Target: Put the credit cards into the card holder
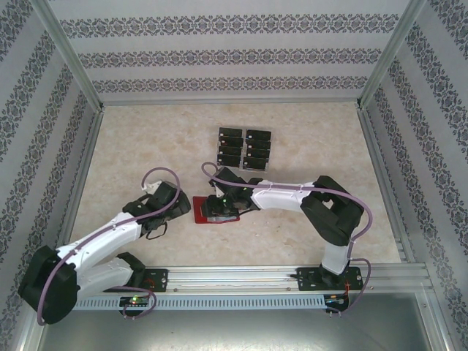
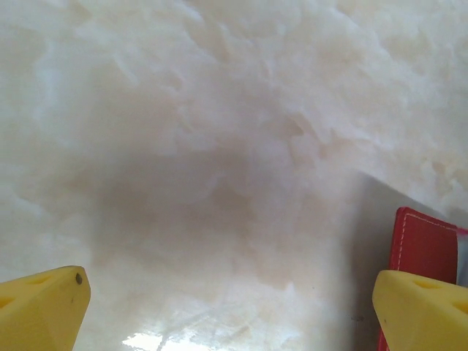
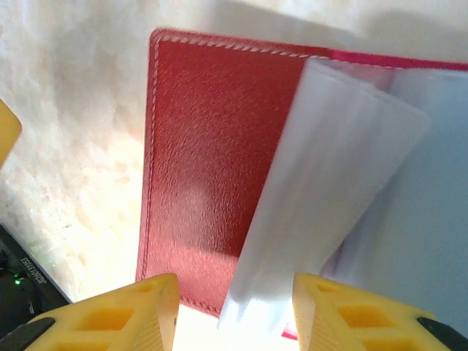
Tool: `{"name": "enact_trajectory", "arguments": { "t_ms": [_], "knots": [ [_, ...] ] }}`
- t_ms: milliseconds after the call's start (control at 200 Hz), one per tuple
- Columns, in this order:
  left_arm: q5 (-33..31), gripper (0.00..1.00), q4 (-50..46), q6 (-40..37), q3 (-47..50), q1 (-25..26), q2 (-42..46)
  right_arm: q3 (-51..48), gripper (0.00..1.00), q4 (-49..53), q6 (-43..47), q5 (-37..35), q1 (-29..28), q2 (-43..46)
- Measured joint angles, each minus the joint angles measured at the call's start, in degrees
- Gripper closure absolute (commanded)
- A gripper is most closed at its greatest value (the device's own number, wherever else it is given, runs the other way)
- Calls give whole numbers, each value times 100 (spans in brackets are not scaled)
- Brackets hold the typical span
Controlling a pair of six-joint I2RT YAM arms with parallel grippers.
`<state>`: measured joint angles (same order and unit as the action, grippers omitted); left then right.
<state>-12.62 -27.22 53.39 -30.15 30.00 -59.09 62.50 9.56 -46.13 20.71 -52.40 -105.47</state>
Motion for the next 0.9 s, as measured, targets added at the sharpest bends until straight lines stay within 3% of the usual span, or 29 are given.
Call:
{"name": "enact_trajectory", "arguments": {
  "t_ms": [170,555,899],
  "knots": [
    [184,0,2,-7,96,-315,249,269,54,74,-26,-2,-57,-175],
    [422,0,66,2,269,-385,398,1266,54,372,-42,0,-149,-713],
    [223,0,-125,243,507,-389,1482,2334,54,699,2,90,-142,-1554]
  ]
}}
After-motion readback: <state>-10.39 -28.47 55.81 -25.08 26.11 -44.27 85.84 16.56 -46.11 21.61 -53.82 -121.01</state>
